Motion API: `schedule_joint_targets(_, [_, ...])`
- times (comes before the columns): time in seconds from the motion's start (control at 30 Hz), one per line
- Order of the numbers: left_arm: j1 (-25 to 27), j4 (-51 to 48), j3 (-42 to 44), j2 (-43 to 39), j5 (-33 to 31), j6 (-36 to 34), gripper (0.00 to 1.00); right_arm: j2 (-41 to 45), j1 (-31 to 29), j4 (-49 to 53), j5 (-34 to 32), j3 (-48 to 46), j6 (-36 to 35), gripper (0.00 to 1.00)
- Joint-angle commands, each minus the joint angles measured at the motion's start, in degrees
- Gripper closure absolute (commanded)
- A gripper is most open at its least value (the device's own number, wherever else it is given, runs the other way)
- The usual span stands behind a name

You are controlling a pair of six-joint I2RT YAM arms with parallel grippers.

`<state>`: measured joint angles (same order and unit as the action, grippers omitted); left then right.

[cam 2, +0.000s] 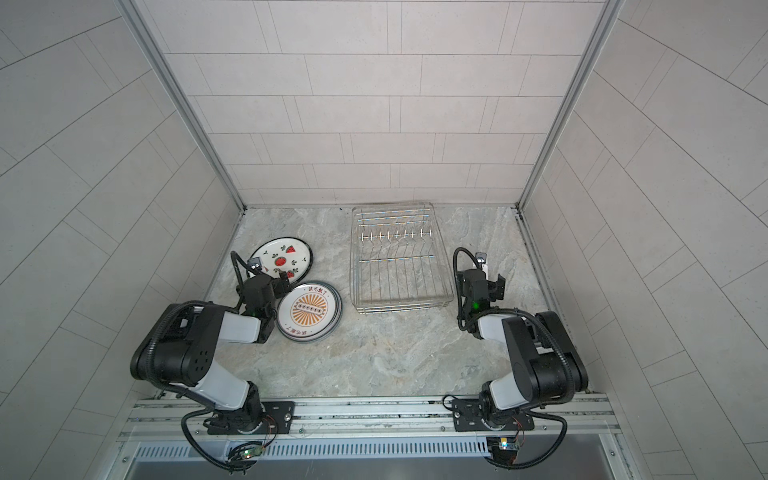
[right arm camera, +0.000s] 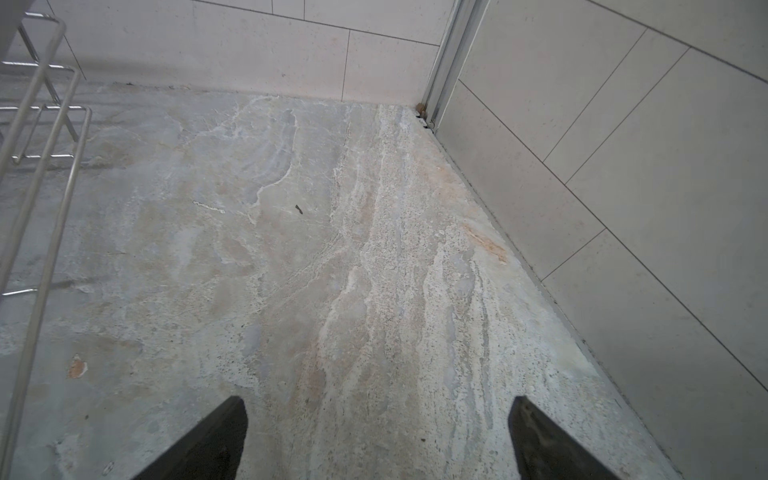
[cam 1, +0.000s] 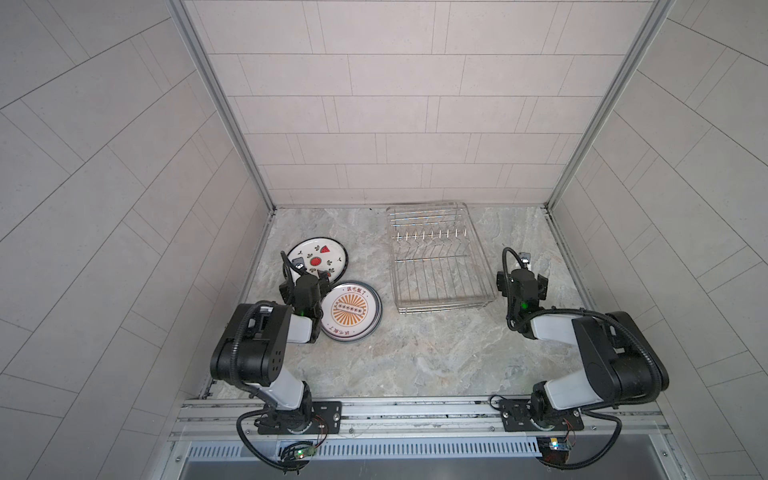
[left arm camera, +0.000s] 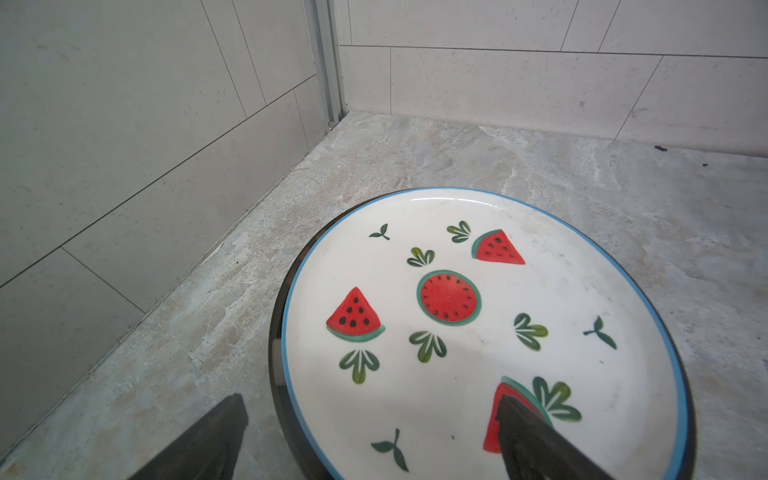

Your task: Unload the plates from the dish rack

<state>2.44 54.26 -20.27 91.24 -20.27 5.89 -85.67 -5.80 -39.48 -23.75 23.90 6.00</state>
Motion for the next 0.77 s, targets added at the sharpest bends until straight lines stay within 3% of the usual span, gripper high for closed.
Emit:
schedule_joint_targets(0.0, [0.5,0.7,-1.7,0.3,0.4,-1.6,0.0,-0.6,0.4,-1.5,0.4,1.2,-0.8,0.0])
schedule_joint_targets(0.5, [0.7,0.0,-2.1,0.3,-0.2,-1.7,0.0,-0.4,0.5,-1.1,0.5,1.2,-0.6,0.0])
schedule_joint_targets(0.73, [0.8,0.2,-2.0,0.2,-0.1,-1.8,0.0,-0.5,1.7,-1.8,3.6,0.8,-0.6,0.0])
